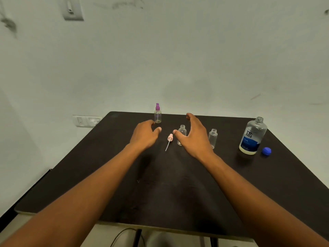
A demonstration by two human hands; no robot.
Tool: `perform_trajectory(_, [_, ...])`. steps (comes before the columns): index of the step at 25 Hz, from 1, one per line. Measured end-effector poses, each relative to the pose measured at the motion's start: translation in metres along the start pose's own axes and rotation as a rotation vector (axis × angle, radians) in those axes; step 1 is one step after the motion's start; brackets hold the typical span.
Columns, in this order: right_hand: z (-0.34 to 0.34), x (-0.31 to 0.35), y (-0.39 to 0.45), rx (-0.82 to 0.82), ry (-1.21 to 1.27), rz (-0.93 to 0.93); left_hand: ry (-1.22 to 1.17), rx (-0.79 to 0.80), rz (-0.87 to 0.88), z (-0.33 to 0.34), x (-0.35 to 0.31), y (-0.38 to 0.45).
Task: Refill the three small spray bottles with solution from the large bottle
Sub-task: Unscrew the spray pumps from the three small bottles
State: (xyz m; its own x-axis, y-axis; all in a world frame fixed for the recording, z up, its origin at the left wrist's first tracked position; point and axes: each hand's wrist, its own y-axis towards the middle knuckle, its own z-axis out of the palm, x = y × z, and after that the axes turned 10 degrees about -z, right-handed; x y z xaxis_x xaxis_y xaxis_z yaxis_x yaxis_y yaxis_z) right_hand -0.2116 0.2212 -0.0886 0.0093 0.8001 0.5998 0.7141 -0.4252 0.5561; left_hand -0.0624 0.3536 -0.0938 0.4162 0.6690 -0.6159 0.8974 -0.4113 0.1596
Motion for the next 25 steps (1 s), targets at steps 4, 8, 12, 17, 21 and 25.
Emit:
perform_trajectory(4, [0.010, 0.027, -0.012, 0.028, 0.020, -0.067, 0.112, -0.061, 0.104, -0.028, 0.013, -0.026])
perform_trajectory(8, [0.022, 0.047, -0.018, 0.035, -0.001, -0.134, 0.333, -0.143, 0.214, -0.047, 0.025, -0.044])
perform_trajectory(12, [0.040, 0.052, -0.004, 0.074, -0.035, -0.119, 0.419, -0.197, 0.239, -0.053, 0.037, -0.039])
perform_trajectory(17, [0.073, 0.037, 0.029, 0.092, -0.010, -0.078, 0.489, -0.214, 0.263, -0.044, 0.061, -0.008])
perform_trajectory(21, [0.105, 0.018, 0.065, 0.091, 0.046, -0.011, 0.476, -0.189, 0.249, -0.029, 0.078, 0.024])
perform_trajectory(25, [0.143, -0.009, 0.102, 0.065, 0.082, 0.085, 0.477, -0.155, 0.249, -0.009, 0.093, 0.060])
